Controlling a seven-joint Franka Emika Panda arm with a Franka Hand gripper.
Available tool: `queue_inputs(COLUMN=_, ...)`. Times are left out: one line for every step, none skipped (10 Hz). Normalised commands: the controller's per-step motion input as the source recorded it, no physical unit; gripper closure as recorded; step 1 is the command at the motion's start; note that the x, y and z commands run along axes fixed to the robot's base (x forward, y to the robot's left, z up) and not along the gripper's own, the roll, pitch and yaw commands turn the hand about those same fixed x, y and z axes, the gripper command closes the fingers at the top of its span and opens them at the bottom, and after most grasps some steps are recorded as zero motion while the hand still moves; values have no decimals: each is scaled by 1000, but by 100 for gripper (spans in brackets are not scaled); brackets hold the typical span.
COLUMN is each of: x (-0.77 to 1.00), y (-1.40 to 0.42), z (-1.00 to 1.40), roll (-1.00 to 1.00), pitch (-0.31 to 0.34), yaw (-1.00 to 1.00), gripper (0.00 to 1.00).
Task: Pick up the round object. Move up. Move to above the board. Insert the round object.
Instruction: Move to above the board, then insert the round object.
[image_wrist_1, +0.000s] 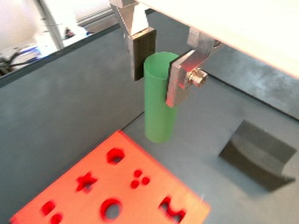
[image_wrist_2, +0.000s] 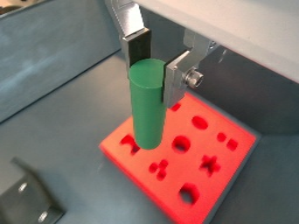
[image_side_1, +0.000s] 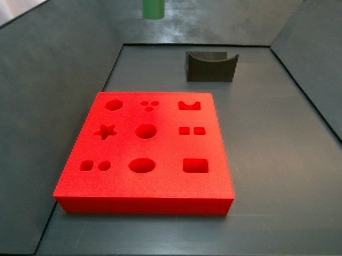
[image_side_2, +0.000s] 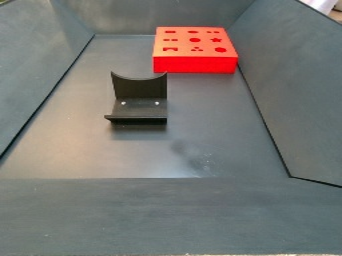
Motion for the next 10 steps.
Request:
queue_inputs(x=169, y=-706, z=196, roll=11, pitch=137, yaw=8, gripper=100)
queue_inputs(x=147, y=-514, z=147, roll=22, pitch=136, yaw=3, gripper=100)
queue_inputs(x=99, y=-212, z=59, roll=40, pitch=103, yaw=8, gripper=100)
queue_inputs(x=74, y=0, z=-63, roll=-9, pitch=0, yaw=0, gripper=100)
queue_inputs(x=74, y=0, z=-60, roll=-6, pitch=0, yaw=0, gripper=100)
queue_inputs(x=80, y=0, z=-66, roll=0, pitch=0, yaw=0, gripper=100)
queue_inputs(x=91, y=0, z=-60, roll=0, pitch=0, yaw=0, gripper=100)
queue_inputs(x=83, y=0, z=-60, roll=0, pitch=0, yaw=0, gripper=100)
queue_inputs(x=94, y=0, z=-51, roll=0, pitch=0, yaw=0, gripper=100)
queue_inputs(x=9, y=0, z=0, roll=13, pitch=46, yaw=0, gripper=100)
